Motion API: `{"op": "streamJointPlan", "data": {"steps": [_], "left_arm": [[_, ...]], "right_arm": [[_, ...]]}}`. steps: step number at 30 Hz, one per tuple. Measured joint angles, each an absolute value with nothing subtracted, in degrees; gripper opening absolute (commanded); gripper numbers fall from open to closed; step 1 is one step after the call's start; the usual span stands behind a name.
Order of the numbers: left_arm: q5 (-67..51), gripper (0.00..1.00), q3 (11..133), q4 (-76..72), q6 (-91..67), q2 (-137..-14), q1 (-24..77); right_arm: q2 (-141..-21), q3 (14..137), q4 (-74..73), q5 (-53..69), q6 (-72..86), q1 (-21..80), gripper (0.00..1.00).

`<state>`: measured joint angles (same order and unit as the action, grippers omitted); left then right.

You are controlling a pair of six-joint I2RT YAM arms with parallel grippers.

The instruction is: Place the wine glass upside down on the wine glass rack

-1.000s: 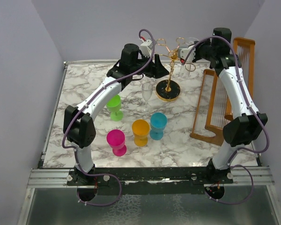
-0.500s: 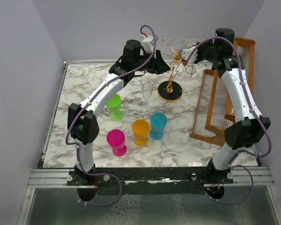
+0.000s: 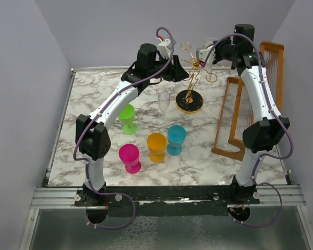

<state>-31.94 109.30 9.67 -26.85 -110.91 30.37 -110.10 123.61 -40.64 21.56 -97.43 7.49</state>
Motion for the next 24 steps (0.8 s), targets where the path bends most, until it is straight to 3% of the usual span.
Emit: {"op": "streamJointPlan", "data": {"steps": [24], "left_arm": [[-31.9, 0.5, 109.3, 10.17, -24.8, -110.91, 29.67]], "right_arm": [[-119.22, 133.67, -43.27, 23.88, -99.35, 7.42, 0.01]]}}
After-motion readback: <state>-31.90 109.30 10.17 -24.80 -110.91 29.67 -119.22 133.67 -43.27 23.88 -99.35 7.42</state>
